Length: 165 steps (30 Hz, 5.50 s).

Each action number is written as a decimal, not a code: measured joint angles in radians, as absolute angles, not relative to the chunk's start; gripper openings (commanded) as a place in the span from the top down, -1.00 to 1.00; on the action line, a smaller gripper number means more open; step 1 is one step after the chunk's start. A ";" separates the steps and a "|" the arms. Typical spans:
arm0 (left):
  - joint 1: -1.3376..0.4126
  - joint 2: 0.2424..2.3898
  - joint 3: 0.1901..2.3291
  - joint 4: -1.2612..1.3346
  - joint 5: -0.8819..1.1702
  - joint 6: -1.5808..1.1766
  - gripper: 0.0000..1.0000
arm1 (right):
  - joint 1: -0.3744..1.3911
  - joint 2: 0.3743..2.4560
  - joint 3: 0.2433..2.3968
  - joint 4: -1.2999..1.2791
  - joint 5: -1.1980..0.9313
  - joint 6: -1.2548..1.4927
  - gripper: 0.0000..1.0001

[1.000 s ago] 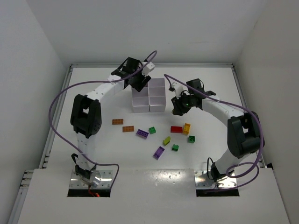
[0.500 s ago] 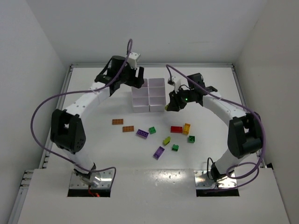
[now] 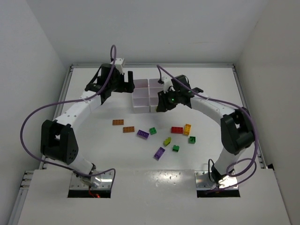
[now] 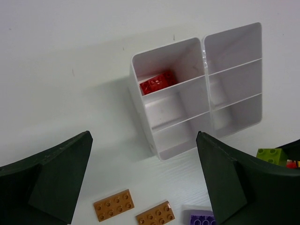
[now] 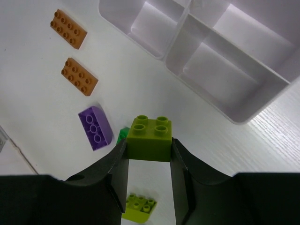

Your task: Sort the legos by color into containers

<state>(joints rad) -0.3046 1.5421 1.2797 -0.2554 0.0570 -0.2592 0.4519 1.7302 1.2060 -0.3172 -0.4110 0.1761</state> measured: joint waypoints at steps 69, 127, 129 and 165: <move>-0.477 1.547 1.182 -0.265 0.396 -0.020 -0.97 | 0.476 1.193 0.780 -0.631 -0.440 -0.492 -0.06; -0.742 1.382 0.989 -0.232 0.284 0.054 -0.62 | 0.190 1.666 1.168 -0.528 -0.465 -0.329 0.95; -0.783 1.411 0.992 -0.230 0.220 0.036 -0.58 | 0.166 1.647 1.226 -0.517 -0.465 -0.242 0.95; -1.002 1.887 1.235 -0.342 0.126 -0.119 -0.33 | -0.085 1.556 1.203 -0.533 -0.509 0.031 0.97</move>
